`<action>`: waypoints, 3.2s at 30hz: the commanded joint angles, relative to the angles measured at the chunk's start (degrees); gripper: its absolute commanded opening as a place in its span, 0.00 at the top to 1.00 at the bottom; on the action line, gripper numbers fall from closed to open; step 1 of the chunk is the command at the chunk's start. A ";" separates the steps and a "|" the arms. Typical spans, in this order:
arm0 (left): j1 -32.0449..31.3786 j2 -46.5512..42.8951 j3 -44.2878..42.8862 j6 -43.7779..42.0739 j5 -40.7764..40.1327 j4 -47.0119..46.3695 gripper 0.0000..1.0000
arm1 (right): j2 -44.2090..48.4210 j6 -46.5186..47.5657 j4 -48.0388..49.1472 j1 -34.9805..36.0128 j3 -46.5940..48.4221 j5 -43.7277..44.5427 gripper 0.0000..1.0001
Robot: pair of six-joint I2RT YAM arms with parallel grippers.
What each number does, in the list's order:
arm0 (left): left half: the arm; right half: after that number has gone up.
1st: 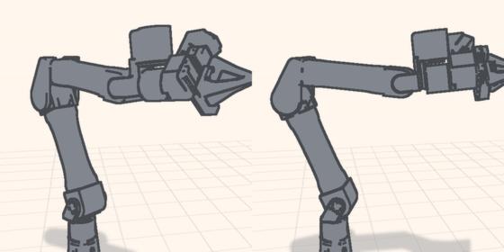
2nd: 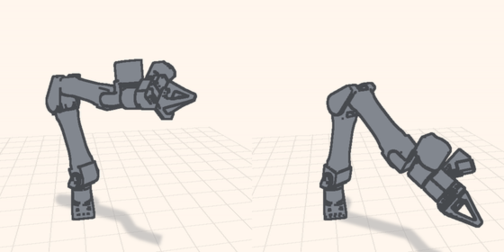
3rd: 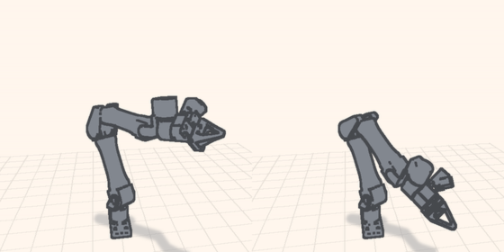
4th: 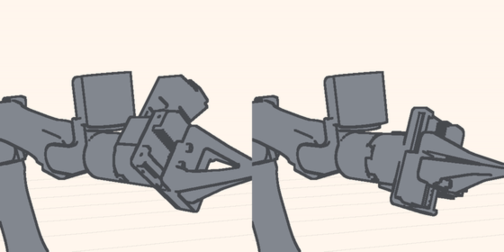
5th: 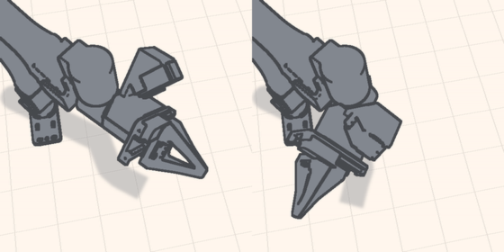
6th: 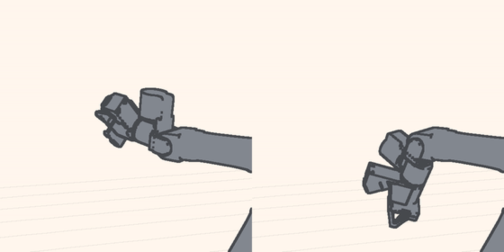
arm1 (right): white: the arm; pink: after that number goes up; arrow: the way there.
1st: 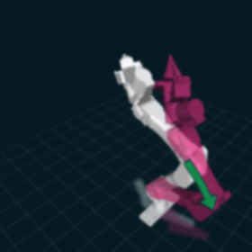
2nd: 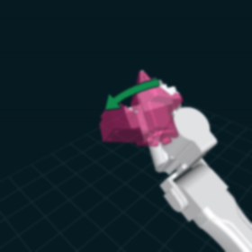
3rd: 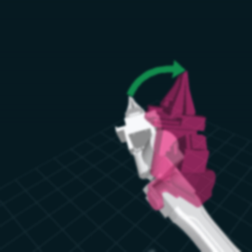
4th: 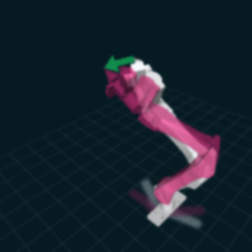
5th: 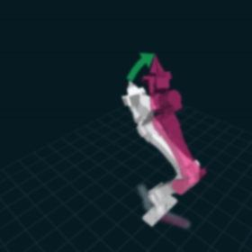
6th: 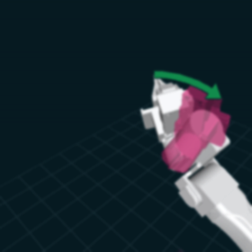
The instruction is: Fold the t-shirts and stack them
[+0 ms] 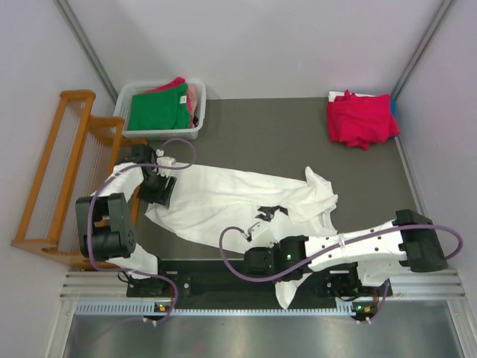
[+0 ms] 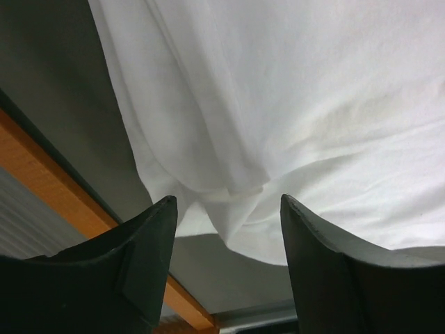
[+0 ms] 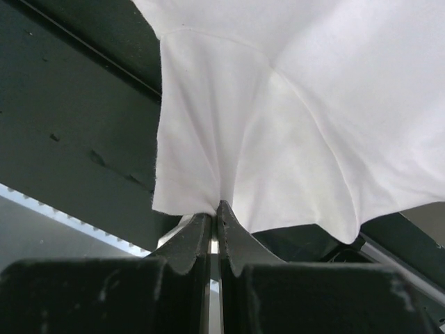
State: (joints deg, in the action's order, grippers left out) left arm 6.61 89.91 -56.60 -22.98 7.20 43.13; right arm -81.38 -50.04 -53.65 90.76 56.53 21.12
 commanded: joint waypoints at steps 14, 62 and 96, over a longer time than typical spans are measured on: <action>0.16 -13.36 5.71 -1.45 -4.83 16.55 0.25 | -2.91 5.39 11.45 -4.36 -4.15 -0.20 1.00; -5.03 -4.93 2.81 2.86 -6.15 8.55 0.36 | -1.85 6.27 13.31 -5.33 -4.06 -2.58 1.00; -4.94 -11.61 -5.18 4.43 -5.18 10.39 1.00 | 7.64 2.05 2.33 -7.17 0.15 8.83 1.00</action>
State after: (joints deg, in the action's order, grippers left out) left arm 1.67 77.76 -58.52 -19.53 2.48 54.13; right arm -76.09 -46.76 -47.31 85.65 52.47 23.44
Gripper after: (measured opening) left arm 0.012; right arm 0.014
